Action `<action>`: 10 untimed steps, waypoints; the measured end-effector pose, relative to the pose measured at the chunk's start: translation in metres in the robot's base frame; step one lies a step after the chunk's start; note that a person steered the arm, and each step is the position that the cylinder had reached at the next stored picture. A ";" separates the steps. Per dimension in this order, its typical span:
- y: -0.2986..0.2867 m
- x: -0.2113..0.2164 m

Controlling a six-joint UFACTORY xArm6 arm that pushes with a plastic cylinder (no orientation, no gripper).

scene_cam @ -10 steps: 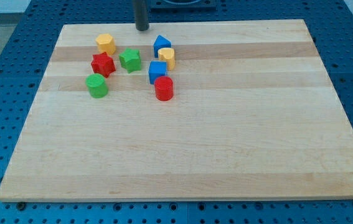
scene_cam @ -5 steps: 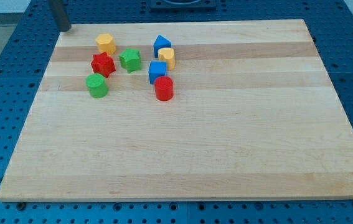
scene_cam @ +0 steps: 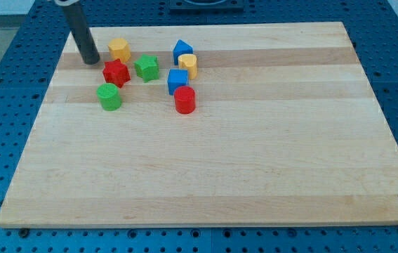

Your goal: Move the yellow hexagon above the green star

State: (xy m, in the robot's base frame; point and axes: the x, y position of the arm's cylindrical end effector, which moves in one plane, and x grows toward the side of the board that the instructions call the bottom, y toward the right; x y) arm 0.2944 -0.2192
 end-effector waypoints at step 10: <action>0.079 -0.053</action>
State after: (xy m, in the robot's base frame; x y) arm 0.2417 -0.1398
